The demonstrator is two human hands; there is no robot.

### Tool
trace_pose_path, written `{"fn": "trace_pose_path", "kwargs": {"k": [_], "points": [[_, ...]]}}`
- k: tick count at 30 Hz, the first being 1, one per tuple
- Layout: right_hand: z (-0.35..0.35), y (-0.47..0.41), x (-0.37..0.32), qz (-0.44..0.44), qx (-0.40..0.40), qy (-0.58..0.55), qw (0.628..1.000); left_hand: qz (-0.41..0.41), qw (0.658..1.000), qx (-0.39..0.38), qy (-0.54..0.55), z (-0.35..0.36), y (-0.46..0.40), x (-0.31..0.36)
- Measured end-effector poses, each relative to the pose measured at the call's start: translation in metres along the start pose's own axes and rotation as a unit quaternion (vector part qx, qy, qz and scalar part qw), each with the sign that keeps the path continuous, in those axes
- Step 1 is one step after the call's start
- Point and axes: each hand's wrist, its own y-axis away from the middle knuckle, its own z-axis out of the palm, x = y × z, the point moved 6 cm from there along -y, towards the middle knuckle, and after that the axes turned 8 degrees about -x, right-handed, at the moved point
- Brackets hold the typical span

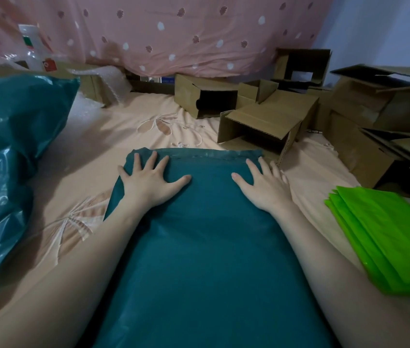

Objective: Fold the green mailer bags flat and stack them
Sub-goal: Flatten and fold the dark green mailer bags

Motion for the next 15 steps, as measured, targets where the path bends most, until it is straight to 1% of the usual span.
{"fn": "trace_pose_path", "kwargs": {"k": [3, 5, 7, 8, 10, 13, 15], "points": [[0.0, 0.001, 0.0, 0.0, 0.01, -0.003, 1.0, -0.009, 1.0, -0.003, 0.0, 0.001, 0.0, -0.004], [-0.004, 0.003, -0.003, -0.003, 0.036, -0.03, 0.999, -0.008, 0.999, 0.017, 0.034, 0.0, 0.0, -0.003], [-0.013, 0.007, -0.003, -0.008, 0.087, -0.054, 0.995, -0.023, 0.99, 0.08, 0.117, -0.008, 0.002, -0.006], [-0.018, 0.011, -0.003, -0.008, 0.115, -0.054, 0.992, -0.039, 0.978, 0.116, 0.17, -0.013, 0.003, -0.01], [-0.026, 0.019, -0.003, 0.002, 0.152, -0.041, 0.987, -0.068, 0.955, 0.152, 0.244, -0.022, 0.006, -0.019], [-0.032, 0.026, 0.0, 0.044, 0.136, -0.052, 0.988, -0.086, 0.953, 0.14, 0.256, -0.027, 0.007, -0.033], [-0.033, 0.026, 0.003, 0.056, 0.118, -0.09, 0.987, -0.097, 0.942, 0.126, 0.296, -0.027, 0.003, -0.045]]}}
